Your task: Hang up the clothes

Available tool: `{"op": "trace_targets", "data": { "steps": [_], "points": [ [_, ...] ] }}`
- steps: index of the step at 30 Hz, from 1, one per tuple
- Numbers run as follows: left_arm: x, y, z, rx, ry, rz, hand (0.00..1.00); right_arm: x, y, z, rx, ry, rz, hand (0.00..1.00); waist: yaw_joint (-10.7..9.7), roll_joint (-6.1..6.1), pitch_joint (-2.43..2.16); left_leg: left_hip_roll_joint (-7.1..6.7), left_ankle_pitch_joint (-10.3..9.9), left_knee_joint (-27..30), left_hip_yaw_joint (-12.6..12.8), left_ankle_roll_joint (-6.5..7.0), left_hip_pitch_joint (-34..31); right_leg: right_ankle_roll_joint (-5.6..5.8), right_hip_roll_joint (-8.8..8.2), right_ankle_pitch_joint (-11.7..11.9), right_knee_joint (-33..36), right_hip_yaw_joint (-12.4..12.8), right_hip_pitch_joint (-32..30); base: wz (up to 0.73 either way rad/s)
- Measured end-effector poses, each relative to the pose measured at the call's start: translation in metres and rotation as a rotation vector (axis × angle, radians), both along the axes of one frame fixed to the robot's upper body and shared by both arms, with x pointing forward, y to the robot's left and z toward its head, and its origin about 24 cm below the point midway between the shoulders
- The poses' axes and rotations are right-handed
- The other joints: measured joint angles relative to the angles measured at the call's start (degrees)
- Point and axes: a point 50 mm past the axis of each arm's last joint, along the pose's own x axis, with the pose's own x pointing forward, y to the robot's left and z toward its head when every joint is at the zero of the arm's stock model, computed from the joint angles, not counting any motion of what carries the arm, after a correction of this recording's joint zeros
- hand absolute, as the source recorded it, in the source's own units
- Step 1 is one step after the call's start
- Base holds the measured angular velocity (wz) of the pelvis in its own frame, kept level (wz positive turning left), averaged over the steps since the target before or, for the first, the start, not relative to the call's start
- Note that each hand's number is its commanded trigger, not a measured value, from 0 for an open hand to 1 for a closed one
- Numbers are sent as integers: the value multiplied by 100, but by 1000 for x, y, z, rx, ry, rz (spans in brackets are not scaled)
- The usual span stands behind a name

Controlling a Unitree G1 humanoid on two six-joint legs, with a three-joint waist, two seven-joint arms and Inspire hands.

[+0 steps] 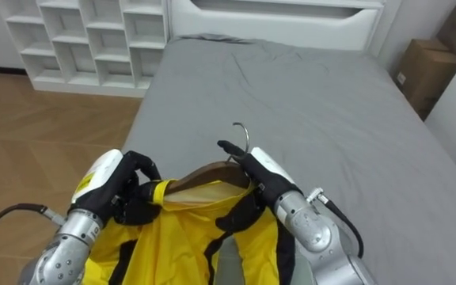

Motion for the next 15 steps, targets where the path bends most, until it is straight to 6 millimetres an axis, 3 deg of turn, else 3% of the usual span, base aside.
{"op": "trace_targets", "data": {
  "steps": [15],
  "points": [
    [5, -7, 10, 5, -14, -59, 100, -1, -10, -3, -99, -34, -30, 0, 59, 20, -51, -8, 0, 109, -48, 0, -44, -6, -71, 3, 33, -101, 14, 1]
  ]
}}
